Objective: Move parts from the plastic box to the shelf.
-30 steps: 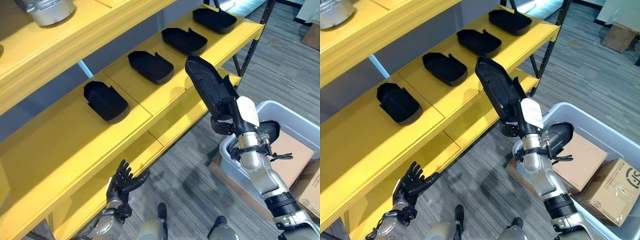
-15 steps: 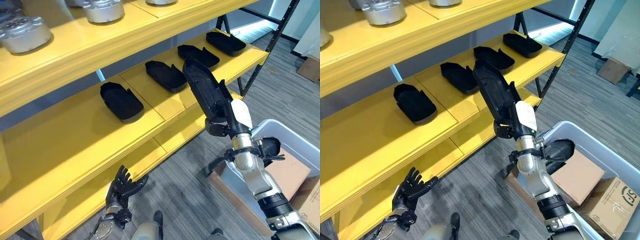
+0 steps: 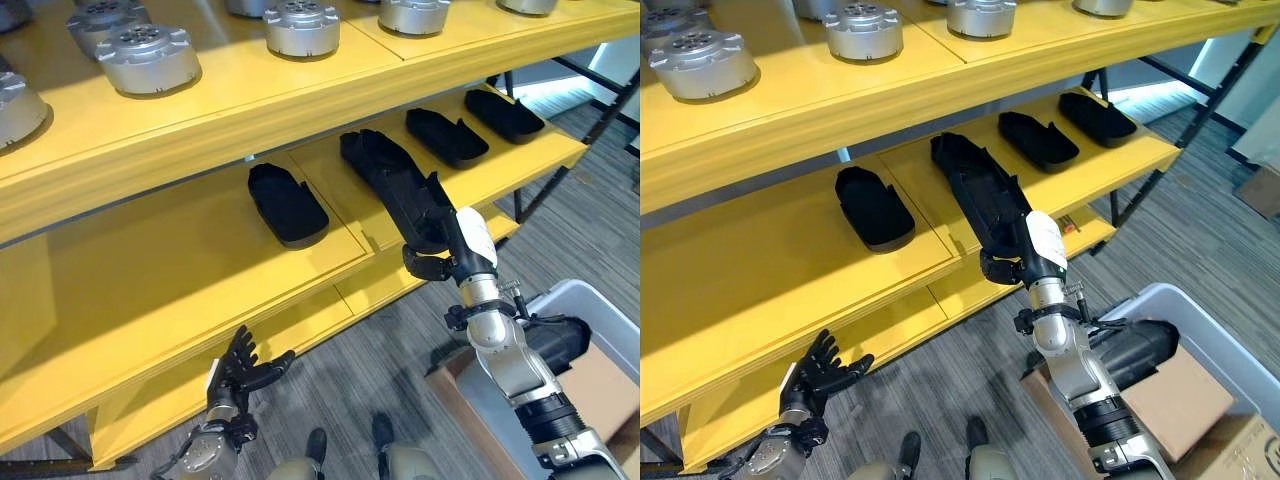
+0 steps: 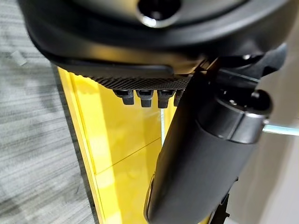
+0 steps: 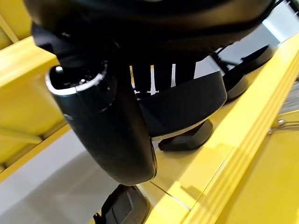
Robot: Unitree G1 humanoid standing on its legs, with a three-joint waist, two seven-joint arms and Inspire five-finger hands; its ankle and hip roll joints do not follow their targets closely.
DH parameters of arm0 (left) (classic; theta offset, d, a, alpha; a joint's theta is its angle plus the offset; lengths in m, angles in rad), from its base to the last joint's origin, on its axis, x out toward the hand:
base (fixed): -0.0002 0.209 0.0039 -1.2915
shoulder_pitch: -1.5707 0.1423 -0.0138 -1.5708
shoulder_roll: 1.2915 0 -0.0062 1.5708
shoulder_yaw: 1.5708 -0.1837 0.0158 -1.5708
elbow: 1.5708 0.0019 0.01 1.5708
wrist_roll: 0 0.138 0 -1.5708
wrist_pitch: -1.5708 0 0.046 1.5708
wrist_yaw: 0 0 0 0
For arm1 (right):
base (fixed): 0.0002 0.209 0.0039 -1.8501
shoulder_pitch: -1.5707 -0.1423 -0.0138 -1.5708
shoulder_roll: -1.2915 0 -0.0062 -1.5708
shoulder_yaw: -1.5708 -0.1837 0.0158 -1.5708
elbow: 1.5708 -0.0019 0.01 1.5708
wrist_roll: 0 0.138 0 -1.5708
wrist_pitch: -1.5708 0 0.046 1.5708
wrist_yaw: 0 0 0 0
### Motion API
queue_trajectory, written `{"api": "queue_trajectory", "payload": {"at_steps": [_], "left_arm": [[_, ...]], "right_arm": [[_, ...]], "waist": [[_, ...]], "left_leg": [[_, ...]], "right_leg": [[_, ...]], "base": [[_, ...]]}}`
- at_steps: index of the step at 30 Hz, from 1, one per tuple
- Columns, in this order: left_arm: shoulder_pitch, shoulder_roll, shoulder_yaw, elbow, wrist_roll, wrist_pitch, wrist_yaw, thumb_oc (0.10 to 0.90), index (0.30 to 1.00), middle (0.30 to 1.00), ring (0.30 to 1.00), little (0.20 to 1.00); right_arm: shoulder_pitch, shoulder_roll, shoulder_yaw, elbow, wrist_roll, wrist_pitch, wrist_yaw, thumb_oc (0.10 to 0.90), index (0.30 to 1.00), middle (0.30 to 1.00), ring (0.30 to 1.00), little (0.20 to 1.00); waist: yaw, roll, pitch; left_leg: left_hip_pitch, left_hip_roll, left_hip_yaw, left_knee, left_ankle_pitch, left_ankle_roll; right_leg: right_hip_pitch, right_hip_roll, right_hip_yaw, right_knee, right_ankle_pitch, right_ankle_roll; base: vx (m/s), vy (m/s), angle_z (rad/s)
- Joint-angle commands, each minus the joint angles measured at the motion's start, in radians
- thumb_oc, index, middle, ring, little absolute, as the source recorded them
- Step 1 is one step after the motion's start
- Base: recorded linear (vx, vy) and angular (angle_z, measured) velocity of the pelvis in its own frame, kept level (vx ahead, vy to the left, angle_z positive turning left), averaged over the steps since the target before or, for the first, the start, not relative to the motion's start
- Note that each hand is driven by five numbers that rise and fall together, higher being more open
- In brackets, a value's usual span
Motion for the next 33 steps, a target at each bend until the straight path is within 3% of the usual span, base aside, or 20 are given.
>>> {"api": "queue_trajectory", "payload": {"at_steps": [1,8,17,21,22,24,25,26,28,30,31,33], "left_arm": [[-0.031,0.043,0.02,-0.114,0.021,-0.077,-0.022,0.9,1.0,1.0,1.0,1.0],[0.011,0.03,0.041,-0.126,0.014,-0.07,-0.017,0.9,1.0,1.0,1.0,1.0],[0.018,0.024,0.032,-0.119,0.004,-0.063,-0.015,0.9,1.0,1.0,1.0,1.0],[0.007,0.021,0.03,-0.099,-0.019,-0.063,-0.018,0.9,1.0,1.0,1.0,1.0],[-0.002,0.021,0.024,-0.093,-0.028,-0.059,-0.021,0.9,1.0,1.0,1.0,1.0],[-0.009,0.02,0.013,-0.093,-0.033,-0.055,-0.021,0.9,1.0,1.0,1.0,1.0],[-0.009,0.02,0.013,-0.093,-0.033,-0.055,-0.021,0.9,1.0,1.0,1.0,1.0],[-0.002,0.02,0.009,-0.101,-0.026,-0.055,-0.018,0.9,1.0,1.0,1.0,1.0],[0.006,0.017,0.011,-0.108,-0.019,-0.049,-0.01,0.9,1.0,1.0,1.0,1.0],[0.005,0.01,0.009,-0.106,-0.02,-0.047,-0.007,0.9,1.0,1.0,1.0,1.0],[-0.011,0.012,-0.002,-0.089,-0.017,-0.049,-0.003,0.9,1.0,1.0,1.0,1.0],[-0.009,0.008,-0.002,-0.093,-0.021,-0.051,-0.002,0.9,1.0,1.0,1.0,1.0]], "right_arm": [[-0.134,-0.025,-0.045,-0.103,0.033,-0.106,-0.057,0.4,0.3,0.3,0.3,0.3],[-0.107,-0.015,-0.045,-0.135,0.043,-0.116,-0.041,0.4,0.3,0.3,0.3,0.3],[-0.081,-0.017,-0.058,-0.172,0.042,-0.133,-0.049,0.4,0.3,0.3,0.3,0.3],[-0.084,-0.025,-0.069,-0.17,0.044,-0.133,-0.061,0.4,0.3,0.3,0.3,0.3],[-0.076,-0.038,-0.086,-0.177,0.042,-0.136,-0.071,0.4,0.3,0.3,0.3,0.3],[-0.082,-0.045,-0.088,-0.172,0.037,-0.13,-0.083,0.4,0.3,0.3,0.3,0.3],[-0.082,-0.045,-0.088,-0.172,0.037,-0.13,-0.083,0.4,0.3,0.3,0.3,0.3],[-0.089,-0.04,-0.084,-0.174,0.041,-0.125,-0.092,0.4,0.3,0.3,0.3,0.3],[-0.093,-0.035,-0.087,-0.174,0.043,-0.122,-0.101,0.4,0.3,0.3,0.3,0.3],[-0.093,-0.036,-0.089,-0.174,0.045,-0.118,-0.106,0.4,0.3,0.3,0.3,0.3],[-0.085,-0.042,-0.106,-0.179,0.045,-0.113,-0.12,0.4,0.3,0.3,0.3,0.3],[-0.087,-0.043,-0.107,-0.189,0.036,-0.113,-0.125,0.4,0.3,0.3,0.3,0.3]], "waist": [[-0.003,-0.037,-0.091],[0.014,-0.038,-0.137],[0.016,-0.026,-0.145],[0.014,-0.029,-0.125],[0.008,-0.031,-0.107],[-0.003,-0.03,-0.089],[-0.003,-0.029,-0.089],[0.002,-0.027,-0.083],[0.002,-0.022,-0.075],[-0.005,-0.004,-0.071],[-0.013,0.023,-0.064],[-0.011,0.035,-0.065]], "left_leg": [[0.044,-0.019,0.102,0.002,-0.096,0.026],[0.065,0.033,0.083,-0.018,-0.102,-0.006],[0.064,0.087,0.04,-0.044,-0.07,-0.054],[0.009,0.081,0.022,0.003,-0.063,-0.07],[-0.029,0.093,0.075,0.076,-0.072,-0.086],[-0.05,0.147,0.117,0.118,-0.066,-0.097],[-0.05,0.148,0.117,0.118,-0.066,-0.097],[-0.047,0.203,0.085,0.104,-0.03,-0.11],[-0.059,0.264,0.045,0.073,0.027,-0.117],[-0.055,0.333,0.078,-0.006,0.092,-0.124],[-0.062,0.364,0.142,-0.065,0.142,-0.137],[-0.043,0.374,0.151,-0.09,0.133,-0.143]], "right_leg": [[-0.026,0.004,0.03,0.034,-0.02,0.049],[0.036,-0.003,-0.029,-0.024,-0.042,0.034],[0.066,0.021,-0.085,-0.026,-0.092,0.003],[0.057,0.029,-0.094,-0.017,-0.107,-0.013],[0.06,0.018,-0.135,-0.004,-0.118,-0.021],[0.062,0.009,-0.161,0.018,-0.131,-0.027],[0.062,0.009,-0.161,0.019,-0.131,-0.027],[0.064,0.011,-0.147,0.041,-0.142,-0.027],[0.05,-0.001,-0.142,0.082,-0.161,-0.022],[0.029,-0.009,-0.156,0.125,-0.183,-0.02],[0.008,-0.02,-0.178,0.176,-0.206,-0.019],[-0.008,-0.018,-0.177,0.204,-0.219,-0.017]], "base": [[0.11,-0.161,0.1],[0.08,-0.153,0.02],[0.01,-0.136,0.18],[-0.11,-0.119,0.53],[-0.1,-0.09,0.74],[-0.06,-0.063,0.85],[0.02,0.008,0.65],[0.02,0.048,0.34],[0.0,0.099,0.12],[0.0,0.166,0.02],[0.01,0.154,0.09],[0.03,0.157,0.13]]}}
